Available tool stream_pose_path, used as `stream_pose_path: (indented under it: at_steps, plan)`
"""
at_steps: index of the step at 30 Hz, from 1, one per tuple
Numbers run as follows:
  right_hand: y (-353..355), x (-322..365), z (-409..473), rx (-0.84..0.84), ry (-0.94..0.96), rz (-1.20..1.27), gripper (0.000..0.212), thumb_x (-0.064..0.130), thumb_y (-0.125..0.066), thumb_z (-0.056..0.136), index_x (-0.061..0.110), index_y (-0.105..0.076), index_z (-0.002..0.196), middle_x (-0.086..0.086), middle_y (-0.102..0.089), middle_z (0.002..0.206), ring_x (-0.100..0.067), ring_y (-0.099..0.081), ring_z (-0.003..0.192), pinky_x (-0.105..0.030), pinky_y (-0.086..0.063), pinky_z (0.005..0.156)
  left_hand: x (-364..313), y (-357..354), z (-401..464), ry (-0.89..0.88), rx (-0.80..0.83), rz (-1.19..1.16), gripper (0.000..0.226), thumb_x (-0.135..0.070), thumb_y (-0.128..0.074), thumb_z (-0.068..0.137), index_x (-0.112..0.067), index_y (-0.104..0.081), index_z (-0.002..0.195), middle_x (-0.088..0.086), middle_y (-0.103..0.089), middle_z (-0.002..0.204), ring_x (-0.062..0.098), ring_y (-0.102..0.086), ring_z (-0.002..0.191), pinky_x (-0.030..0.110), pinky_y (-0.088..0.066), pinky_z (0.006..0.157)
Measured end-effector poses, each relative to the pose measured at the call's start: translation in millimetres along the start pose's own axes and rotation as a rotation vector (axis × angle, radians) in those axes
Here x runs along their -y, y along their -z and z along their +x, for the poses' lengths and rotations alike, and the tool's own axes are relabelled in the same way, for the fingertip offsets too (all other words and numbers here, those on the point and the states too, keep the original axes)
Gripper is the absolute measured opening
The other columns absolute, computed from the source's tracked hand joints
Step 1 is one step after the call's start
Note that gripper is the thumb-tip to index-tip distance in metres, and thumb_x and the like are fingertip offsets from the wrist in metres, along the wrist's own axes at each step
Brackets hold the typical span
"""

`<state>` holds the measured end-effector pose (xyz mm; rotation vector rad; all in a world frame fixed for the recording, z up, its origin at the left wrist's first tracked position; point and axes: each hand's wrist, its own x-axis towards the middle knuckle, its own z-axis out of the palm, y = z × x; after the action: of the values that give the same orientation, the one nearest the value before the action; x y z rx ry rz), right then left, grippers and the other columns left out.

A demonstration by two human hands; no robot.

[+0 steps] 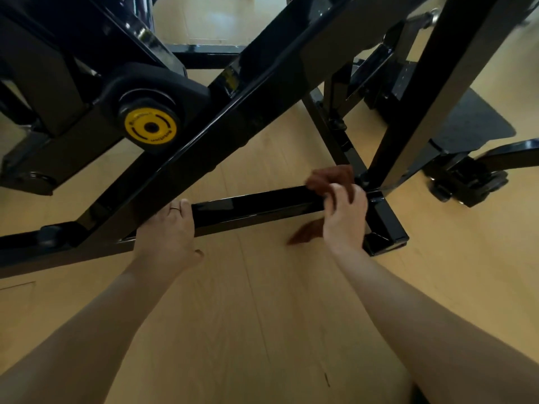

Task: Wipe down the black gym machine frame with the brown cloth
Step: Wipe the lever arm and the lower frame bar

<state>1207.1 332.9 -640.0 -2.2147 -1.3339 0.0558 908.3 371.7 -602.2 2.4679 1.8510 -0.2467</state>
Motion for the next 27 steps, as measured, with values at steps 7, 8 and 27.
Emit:
stream_pose_path:
  at_steps: [7,8,27]
  plan:
    - [-22,91,2,-0.038,-0.596,0.317,0.024,0.033,-0.051,0.105,0.028,-0.060,0.127,-0.009,-0.018,0.159,-0.035,-0.018,0.148,-0.054,-0.028,0.119,0,-4,1,0.012,-0.019,0.023,0.109,-0.068,-0.076,0.072,-0.010,-0.025,0.150,0.007,-0.048,0.139,0.025,-0.048,0.129,0.036,-0.046,0.103]
    - [-25,109,-5,0.009,-0.614,0.344,0.024,0.034,-0.051,0.105,0.031,-0.059,0.128,-0.007,-0.012,0.161,-0.037,-0.013,0.148,-0.055,-0.028,0.119,-1,-3,1,0.015,-0.021,0.025,0.109,-0.067,-0.076,0.072,-0.011,-0.025,0.150,0.007,-0.048,0.139,0.024,-0.048,0.129,0.035,-0.046,0.103]
    - [-7,85,-7,0.155,-0.019,-0.143,0.028,0.041,-0.039,0.106,0.031,-0.060,0.122,-0.002,-0.054,0.126,-0.026,-0.047,0.119,-0.040,-0.045,0.100,-2,-1,0,0.035,-0.035,0.058,0.103,-0.062,-0.080,0.070,-0.012,-0.030,0.145,0.004,-0.053,0.131,0.021,-0.054,0.121,0.031,-0.049,0.094]
